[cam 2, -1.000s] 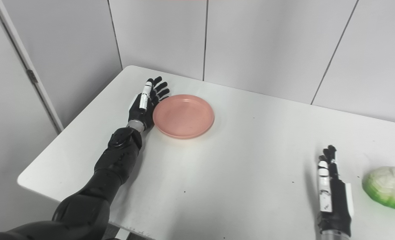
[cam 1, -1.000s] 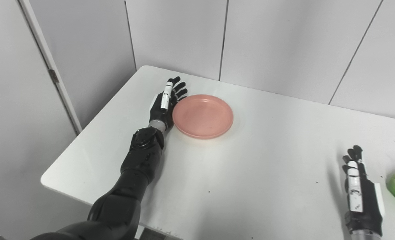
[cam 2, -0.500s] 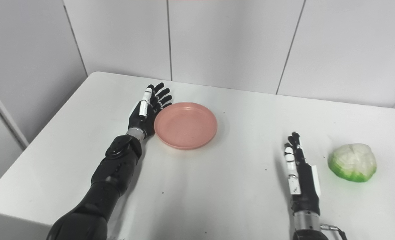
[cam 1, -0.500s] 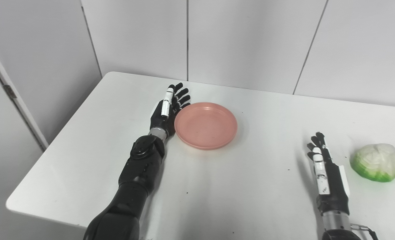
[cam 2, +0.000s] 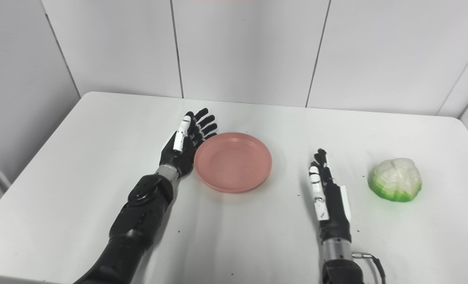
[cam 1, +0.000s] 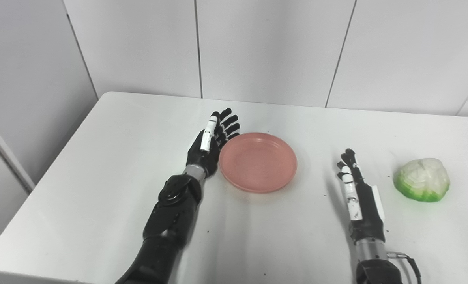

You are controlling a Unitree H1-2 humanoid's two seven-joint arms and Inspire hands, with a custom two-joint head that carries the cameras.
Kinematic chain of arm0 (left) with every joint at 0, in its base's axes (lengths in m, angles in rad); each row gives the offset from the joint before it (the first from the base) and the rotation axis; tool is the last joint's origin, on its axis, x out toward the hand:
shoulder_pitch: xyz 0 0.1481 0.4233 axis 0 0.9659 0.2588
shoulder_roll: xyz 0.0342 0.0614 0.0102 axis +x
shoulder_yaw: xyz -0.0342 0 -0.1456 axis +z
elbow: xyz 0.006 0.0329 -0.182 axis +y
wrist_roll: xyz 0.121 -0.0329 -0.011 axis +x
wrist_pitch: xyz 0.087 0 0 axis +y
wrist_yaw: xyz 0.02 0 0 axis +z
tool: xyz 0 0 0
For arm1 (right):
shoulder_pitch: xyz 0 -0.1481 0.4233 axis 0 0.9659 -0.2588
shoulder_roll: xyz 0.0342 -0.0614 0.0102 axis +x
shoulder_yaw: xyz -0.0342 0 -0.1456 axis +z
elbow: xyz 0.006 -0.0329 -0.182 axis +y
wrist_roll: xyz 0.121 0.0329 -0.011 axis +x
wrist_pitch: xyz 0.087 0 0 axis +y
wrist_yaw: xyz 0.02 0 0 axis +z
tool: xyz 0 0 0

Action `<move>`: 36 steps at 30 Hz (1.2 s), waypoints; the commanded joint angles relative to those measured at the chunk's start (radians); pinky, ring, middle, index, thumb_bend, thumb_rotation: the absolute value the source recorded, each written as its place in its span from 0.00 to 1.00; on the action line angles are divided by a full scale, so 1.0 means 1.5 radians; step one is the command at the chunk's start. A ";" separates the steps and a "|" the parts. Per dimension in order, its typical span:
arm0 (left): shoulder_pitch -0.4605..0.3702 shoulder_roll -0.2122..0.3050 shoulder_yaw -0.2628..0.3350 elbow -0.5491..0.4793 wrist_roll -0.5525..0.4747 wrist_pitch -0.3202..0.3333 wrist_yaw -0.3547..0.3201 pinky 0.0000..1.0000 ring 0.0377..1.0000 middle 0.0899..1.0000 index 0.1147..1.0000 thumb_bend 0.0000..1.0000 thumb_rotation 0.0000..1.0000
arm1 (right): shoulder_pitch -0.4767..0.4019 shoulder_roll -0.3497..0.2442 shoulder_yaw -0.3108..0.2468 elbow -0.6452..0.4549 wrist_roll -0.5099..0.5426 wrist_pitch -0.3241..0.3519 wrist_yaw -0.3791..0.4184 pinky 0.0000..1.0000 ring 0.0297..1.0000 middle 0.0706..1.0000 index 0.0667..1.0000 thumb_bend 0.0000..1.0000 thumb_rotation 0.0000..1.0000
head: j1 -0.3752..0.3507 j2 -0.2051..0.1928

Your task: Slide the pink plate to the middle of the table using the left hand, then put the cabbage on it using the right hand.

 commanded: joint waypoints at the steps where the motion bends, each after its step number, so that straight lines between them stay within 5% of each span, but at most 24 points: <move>1: 0.030 -0.012 -0.009 0.015 0.011 0.046 -0.002 0.86 0.88 0.89 0.87 0.39 1.00 | 0.029 0.018 0.009 0.020 -0.005 0.004 -0.012 0.94 0.93 0.95 0.96 0.18 1.00 | -0.012 -0.001; 11: 0.063 -0.016 -0.028 -0.032 0.012 0.060 -0.008 0.86 0.88 0.88 0.86 0.39 1.00 | 0.027 0.032 0.009 0.019 -0.011 0.010 -0.017 0.95 0.93 0.95 0.96 0.16 1.00 | -0.058 -0.004; 25: 0.070 -0.014 -0.024 -0.002 0.004 0.053 -0.033 0.88 0.89 0.89 0.88 0.40 1.00 | 0.015 0.031 -0.002 0.026 -0.019 -0.001 -0.038 0.93 0.92 0.94 0.95 0.13 1.00 | -0.110 -0.013; 36: 0.060 -0.007 -0.003 0.033 -0.001 0.034 -0.047 0.88 0.88 0.88 0.87 0.41 1.00 | -0.020 0.016 -0.010 -0.034 -0.061 -0.001 -0.069 0.93 0.94 0.94 0.96 0.24 1.00 | -0.186 -0.032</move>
